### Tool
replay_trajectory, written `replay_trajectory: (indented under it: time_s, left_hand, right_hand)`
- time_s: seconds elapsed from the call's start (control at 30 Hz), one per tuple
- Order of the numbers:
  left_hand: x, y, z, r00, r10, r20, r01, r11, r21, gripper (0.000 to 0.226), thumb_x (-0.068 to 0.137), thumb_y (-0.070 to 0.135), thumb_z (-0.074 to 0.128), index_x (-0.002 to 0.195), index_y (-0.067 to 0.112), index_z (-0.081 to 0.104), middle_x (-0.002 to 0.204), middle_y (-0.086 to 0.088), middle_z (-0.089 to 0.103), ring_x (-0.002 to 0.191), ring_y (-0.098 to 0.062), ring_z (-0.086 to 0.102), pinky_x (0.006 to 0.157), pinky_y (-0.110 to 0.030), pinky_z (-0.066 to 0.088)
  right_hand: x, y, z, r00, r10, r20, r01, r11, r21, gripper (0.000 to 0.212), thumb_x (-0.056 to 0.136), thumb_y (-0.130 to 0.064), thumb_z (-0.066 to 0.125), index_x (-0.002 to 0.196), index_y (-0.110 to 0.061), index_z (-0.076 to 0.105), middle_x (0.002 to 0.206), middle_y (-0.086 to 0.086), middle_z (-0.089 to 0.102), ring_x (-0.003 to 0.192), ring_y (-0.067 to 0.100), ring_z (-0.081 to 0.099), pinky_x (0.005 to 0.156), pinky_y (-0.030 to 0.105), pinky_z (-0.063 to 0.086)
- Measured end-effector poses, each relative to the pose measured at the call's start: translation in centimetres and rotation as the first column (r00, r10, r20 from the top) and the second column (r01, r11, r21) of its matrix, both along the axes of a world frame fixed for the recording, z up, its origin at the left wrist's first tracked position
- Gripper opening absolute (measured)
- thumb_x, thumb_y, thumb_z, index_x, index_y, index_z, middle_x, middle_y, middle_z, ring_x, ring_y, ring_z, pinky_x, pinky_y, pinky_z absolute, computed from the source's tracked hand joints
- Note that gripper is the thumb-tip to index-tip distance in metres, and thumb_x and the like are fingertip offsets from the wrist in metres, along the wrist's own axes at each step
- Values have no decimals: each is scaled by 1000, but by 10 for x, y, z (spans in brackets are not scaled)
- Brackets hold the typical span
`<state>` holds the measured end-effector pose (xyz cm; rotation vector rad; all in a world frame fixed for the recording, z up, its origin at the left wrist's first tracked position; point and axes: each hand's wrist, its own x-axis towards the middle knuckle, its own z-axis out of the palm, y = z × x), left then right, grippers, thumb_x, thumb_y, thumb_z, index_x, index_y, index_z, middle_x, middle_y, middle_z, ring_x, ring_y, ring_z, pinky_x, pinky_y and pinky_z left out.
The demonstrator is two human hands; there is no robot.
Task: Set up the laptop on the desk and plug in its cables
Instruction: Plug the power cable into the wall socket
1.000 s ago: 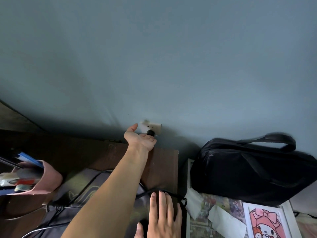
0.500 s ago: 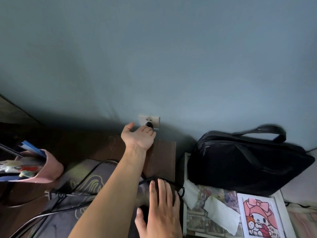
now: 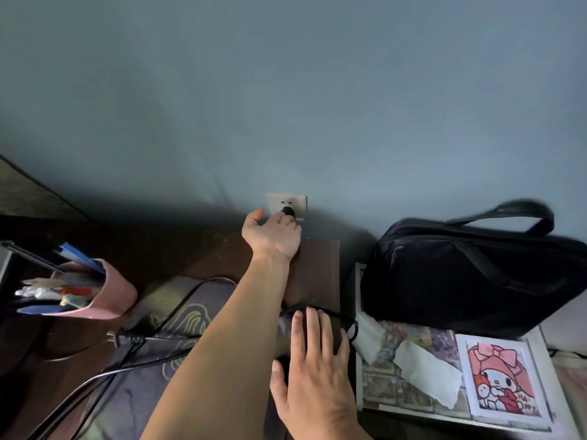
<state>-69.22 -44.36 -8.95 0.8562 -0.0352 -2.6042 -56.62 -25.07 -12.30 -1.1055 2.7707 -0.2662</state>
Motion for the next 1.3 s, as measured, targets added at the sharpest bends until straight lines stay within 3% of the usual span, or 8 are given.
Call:
replay_trajectory:
  time_s: [0.33, 0.47, 0.53, 0.63, 0.8, 0.97, 1.1, 1.3]
  left_hand:
    - [20, 10, 47, 956, -206, 207, 251, 943, -220, 77, 85, 35, 46, 150, 0, 22, 159, -16, 20, 149, -26, 16, 120, -42, 14]
    - [55, 21, 56, 664, -142, 734, 681, 518, -517, 8, 85, 20, 58, 89, 14, 60, 92, -7, 56, 89, -22, 49, 75, -32, 42]
    - [81, 31, 53, 587, -27, 809, 780, 288, -556, 12, 83, 10, 58, 88, 14, 68, 88, -7, 63, 79, -22, 55, 62, -27, 42]
    - [139, 64, 60, 512, 203, 834, 850, 20, -527, 28, 79, 9, 53, 91, 17, 77, 91, -7, 76, 87, -26, 67, 81, -31, 55]
    - [236, 111, 63, 399, 389, 830, 917, -150, -371, 28, 81, 19, 52, 94, 22, 76, 100, -8, 75, 97, -34, 66, 84, -38, 54]
    - [318, 152, 63, 259, 461, 849, 904, -426, -44, 28, 87, 23, 46, 104, 16, 67, 110, -13, 68, 99, -37, 62, 82, -39, 49]
    - [362, 190, 71, 189, 518, 834, 905, -421, 56, 27, 87, 25, 46, 97, 12, 67, 105, -14, 69, 96, -39, 63, 78, -40, 49]
    - [434, 234, 86, 105, 521, 847, 989, -148, -32, 32, 91, 34, 44, 80, 9, 61, 91, -14, 68, 85, -38, 63, 69, -36, 48]
  right_hand:
    - [3, 4, -2, 1000, -1, 12, 1, 1000, -8, 73, 90, -51, 39, 146, -5, 42, 154, 17, 39, 142, 33, 38, 105, 62, 39]
    - [0, 4, 3, 996, 57, 73, -59, 998, 22, 74, 97, -51, 23, 155, -7, 15, 165, 14, 11, 152, 29, 9, 118, 61, 13]
    - [-5, 5, 4, 994, 68, 82, -73, 996, 51, 72, 99, -51, 18, 156, -8, 8, 165, 13, 5, 153, 28, 4, 119, 61, 7]
    - [-11, 12, 6, 997, 74, 13, -75, 996, 49, 72, 99, -51, 17, 154, -4, 18, 162, 18, 18, 150, 33, 16, 115, 66, 16]
    - [-15, 18, 31, 958, 200, 204, -263, 898, 354, 83, 100, -58, 26, 155, -7, -7, 165, 12, -10, 152, 27, -6, 120, 55, 11]
    - [15, 36, 69, 917, 328, 227, -390, 859, 331, 86, 94, -49, 55, 155, -14, 5, 160, 14, 25, 145, 31, 28, 116, 48, 29]
    - [51, 60, 88, 863, 461, 209, -506, 789, 350, 62, 96, -42, 54, 147, -15, 31, 151, 9, 39, 139, 31, 37, 110, 46, 36]
    - [101, 86, 128, 773, 576, 266, -632, 738, 236, 16, 96, -31, 58, 110, -25, 51, 117, 2, 64, 94, 22, 60, 77, 32, 48]
